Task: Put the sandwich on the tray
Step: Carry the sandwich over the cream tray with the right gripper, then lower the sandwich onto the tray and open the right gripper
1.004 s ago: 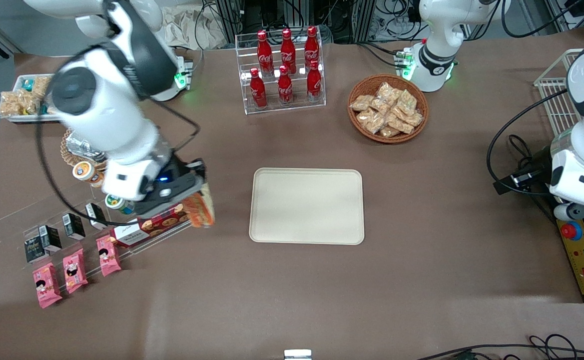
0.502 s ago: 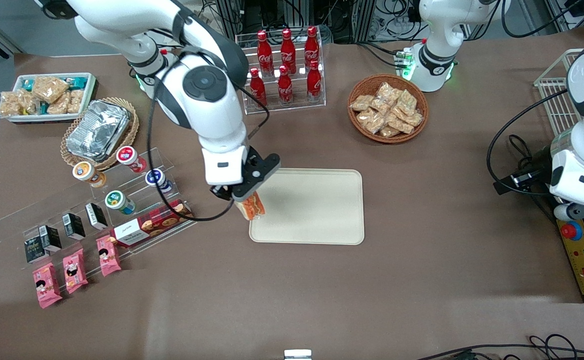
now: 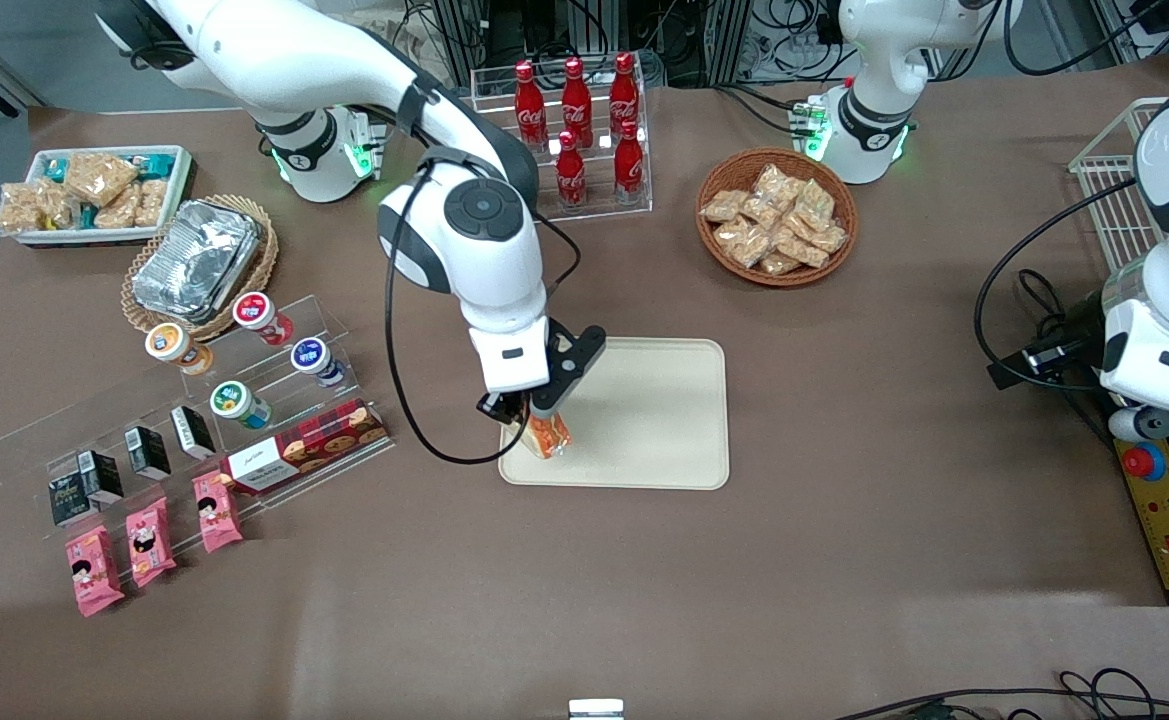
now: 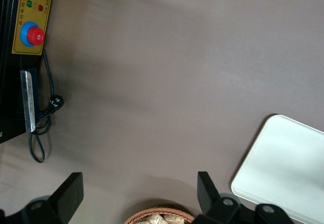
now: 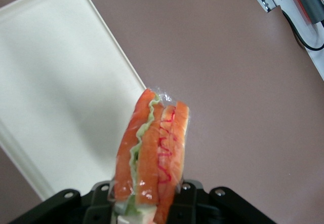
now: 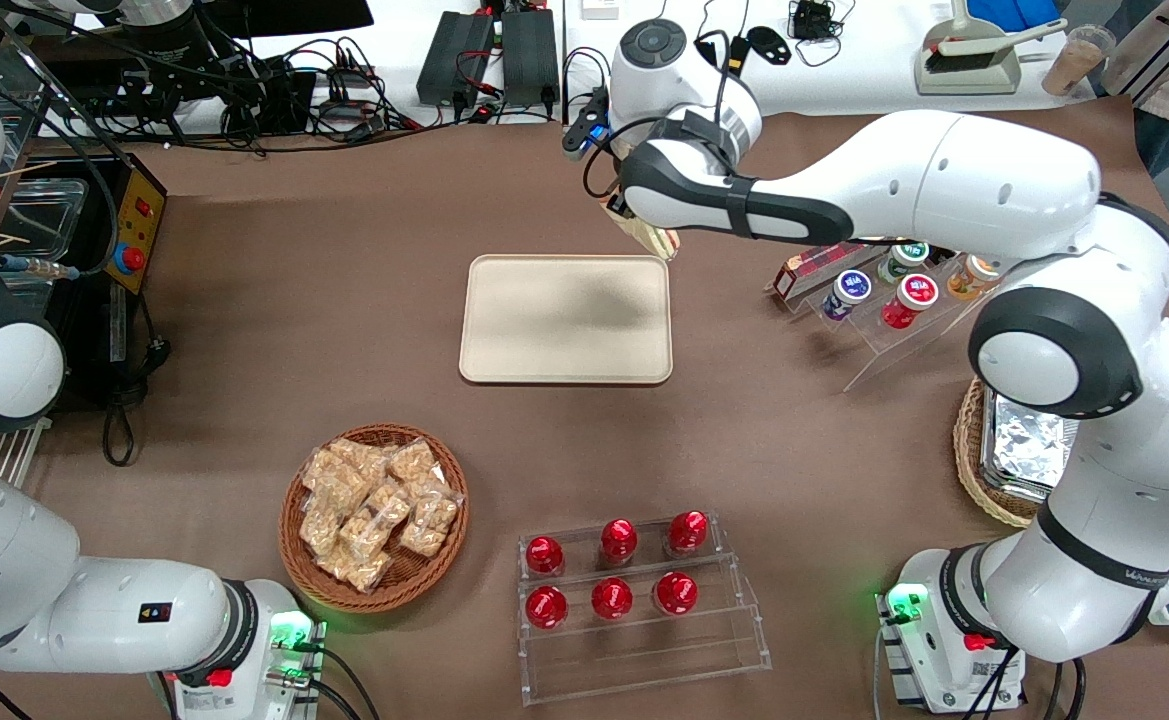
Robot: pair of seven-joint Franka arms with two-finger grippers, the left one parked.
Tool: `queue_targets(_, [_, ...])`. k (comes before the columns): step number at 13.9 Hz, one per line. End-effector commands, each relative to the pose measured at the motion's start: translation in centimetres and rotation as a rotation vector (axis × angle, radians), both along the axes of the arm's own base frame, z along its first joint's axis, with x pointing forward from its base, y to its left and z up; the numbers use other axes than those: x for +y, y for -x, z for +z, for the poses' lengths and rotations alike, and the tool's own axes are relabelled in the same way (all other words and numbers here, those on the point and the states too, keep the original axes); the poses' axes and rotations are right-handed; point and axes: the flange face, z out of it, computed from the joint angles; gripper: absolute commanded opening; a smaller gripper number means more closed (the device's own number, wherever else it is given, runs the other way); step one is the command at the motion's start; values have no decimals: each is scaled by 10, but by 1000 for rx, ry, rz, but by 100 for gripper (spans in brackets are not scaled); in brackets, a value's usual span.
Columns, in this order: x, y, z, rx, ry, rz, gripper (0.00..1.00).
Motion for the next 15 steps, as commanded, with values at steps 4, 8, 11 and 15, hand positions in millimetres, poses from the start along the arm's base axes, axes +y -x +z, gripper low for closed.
queue_targets(4, [25,-6,-50,-46,-5,72,38])
queue_targets(8, [35,-5,-92,-35,-27,117,38])
queue_targets(11, [56,13,-102,-70,20,253,38])
queue_targets(15, [69,17,-131,-96,-33,287,38])
